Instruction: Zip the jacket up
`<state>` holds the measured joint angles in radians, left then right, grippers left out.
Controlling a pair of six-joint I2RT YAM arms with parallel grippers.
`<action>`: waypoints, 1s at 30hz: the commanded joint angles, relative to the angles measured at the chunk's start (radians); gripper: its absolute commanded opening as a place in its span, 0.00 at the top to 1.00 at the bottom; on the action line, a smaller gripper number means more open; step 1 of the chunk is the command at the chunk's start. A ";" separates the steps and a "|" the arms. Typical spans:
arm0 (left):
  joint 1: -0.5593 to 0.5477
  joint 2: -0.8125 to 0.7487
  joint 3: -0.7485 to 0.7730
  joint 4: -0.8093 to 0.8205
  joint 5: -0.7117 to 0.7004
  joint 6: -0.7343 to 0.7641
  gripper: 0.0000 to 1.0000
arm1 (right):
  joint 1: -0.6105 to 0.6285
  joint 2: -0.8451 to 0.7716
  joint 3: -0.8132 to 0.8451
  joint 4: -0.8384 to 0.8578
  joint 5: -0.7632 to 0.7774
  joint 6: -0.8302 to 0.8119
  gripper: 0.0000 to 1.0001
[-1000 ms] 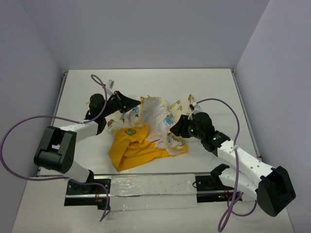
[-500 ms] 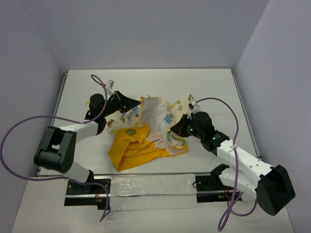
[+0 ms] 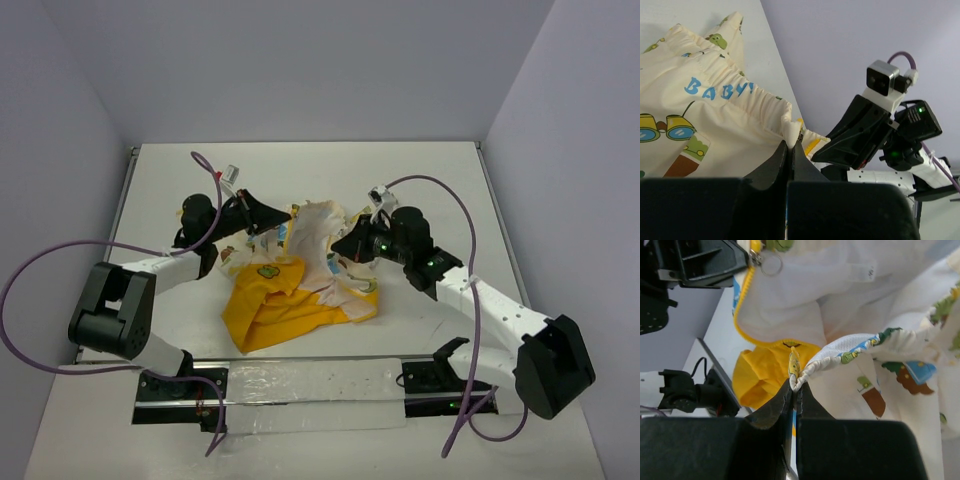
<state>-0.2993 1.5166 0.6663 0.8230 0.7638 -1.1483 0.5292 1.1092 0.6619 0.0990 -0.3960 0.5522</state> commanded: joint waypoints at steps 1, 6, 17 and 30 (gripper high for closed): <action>0.005 -0.009 -0.021 0.164 0.075 -0.023 1.00 | -0.008 0.069 0.070 0.154 -0.131 -0.009 1.00; 0.005 0.070 -0.065 0.452 0.121 -0.175 1.00 | -0.009 0.124 0.070 0.255 -0.228 -0.007 1.00; 0.005 0.084 -0.074 0.530 0.157 -0.202 1.00 | -0.009 0.212 0.120 0.266 -0.155 -0.046 1.00; 0.002 0.029 -0.065 0.430 0.170 -0.155 1.00 | -0.006 0.359 0.212 0.379 -0.202 -0.012 1.00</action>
<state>-0.2993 1.5901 0.5838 1.2417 0.9049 -1.3434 0.5255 1.4445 0.8175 0.3566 -0.5669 0.5297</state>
